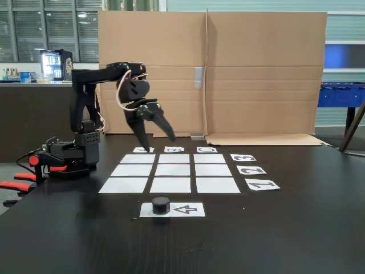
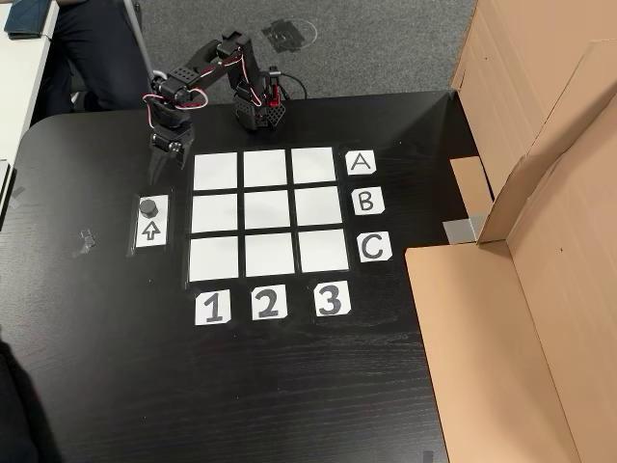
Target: Pick up a new token and place it in the grid on square A1.
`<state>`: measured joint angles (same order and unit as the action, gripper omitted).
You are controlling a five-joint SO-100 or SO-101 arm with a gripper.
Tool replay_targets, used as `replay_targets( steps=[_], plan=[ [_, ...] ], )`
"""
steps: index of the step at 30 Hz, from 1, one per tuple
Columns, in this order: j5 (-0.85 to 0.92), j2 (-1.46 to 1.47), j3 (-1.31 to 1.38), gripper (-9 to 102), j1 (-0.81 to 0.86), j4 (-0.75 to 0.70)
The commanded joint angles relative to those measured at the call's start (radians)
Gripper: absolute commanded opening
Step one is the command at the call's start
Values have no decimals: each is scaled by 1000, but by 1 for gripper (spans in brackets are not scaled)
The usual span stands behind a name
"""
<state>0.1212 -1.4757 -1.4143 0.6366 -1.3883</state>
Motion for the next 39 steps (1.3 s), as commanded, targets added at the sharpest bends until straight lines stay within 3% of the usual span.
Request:
replay_targets(
  steps=[1,13,24,39],
  plan=[
    [23,25,40,42,78,3],
    [130,256,161,42,199,-5],
    [153,653,699,42,187,-218],
    [147,749,916,42,106,-252]
  ],
)
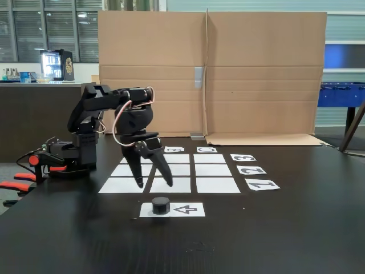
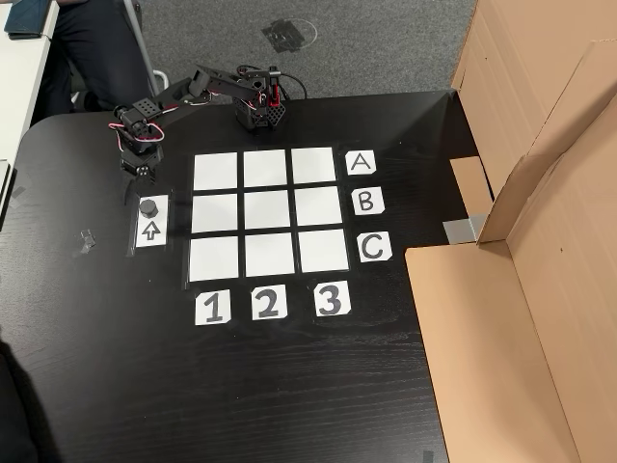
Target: Pick up a new token and place it in the grid on square A1.
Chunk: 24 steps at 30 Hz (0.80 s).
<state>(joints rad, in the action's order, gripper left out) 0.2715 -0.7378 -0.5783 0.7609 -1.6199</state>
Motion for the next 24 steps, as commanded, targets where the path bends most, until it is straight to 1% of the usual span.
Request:
replay_targets(
  steps=[1,4,24],
  plan=[
    [-3,35,120,42,-25,-37],
    [-3,100,218,42,-40,-74],
    [-5,189,281,42,-23,-75]
  ],
)
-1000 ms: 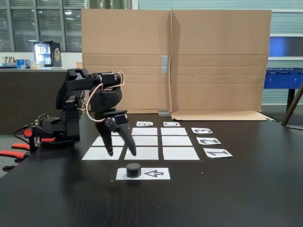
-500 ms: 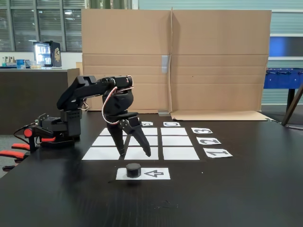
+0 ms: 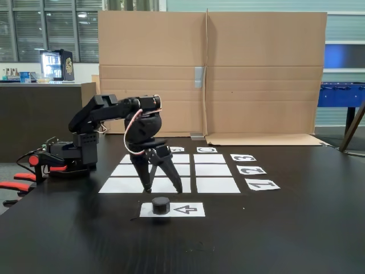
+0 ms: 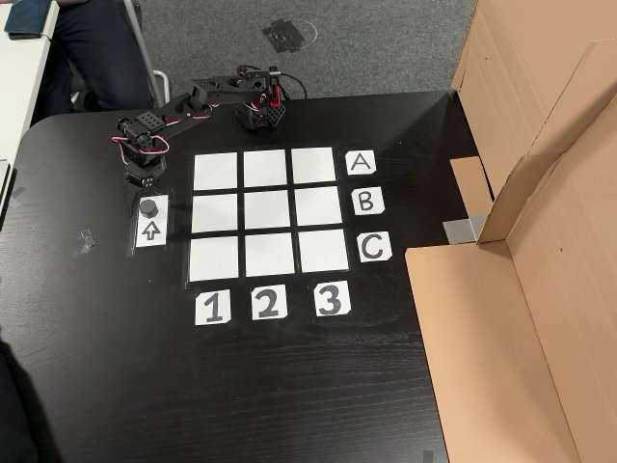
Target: Pick up a new token and place it in the grid on square A1.
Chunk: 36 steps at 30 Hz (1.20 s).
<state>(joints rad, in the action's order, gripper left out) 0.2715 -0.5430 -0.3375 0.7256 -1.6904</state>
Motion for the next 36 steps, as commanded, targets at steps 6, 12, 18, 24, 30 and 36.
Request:
replay_targets(
  steps=[6,12,18,24,30,36],
  plan=[
    [-9,15,49,42,28,-5],
    [-17,29,57,42,51,-5],
    [-15,46,60,42,55,-5],
    [-2,69,84,42,48,-5],
    [8,94,135,42,35,-5],
    [14,117,172,42,17,-5]
  ],
)
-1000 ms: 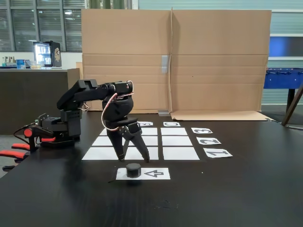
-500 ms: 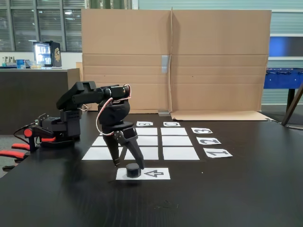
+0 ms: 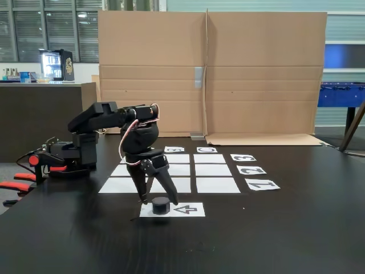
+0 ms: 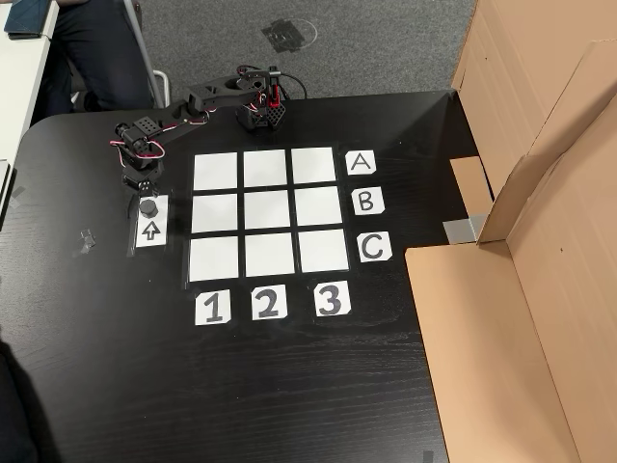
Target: Pick up a new token and place it in the grid on square A1.
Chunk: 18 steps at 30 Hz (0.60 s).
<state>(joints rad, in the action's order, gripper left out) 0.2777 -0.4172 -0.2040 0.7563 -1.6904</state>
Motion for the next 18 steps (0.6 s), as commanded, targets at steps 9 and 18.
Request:
replay_targets(
  steps=[9,18],
  plan=[
    [9,14,41,40,-54,-3],
    [8,21,58,39,-57,-5]
  ],
)
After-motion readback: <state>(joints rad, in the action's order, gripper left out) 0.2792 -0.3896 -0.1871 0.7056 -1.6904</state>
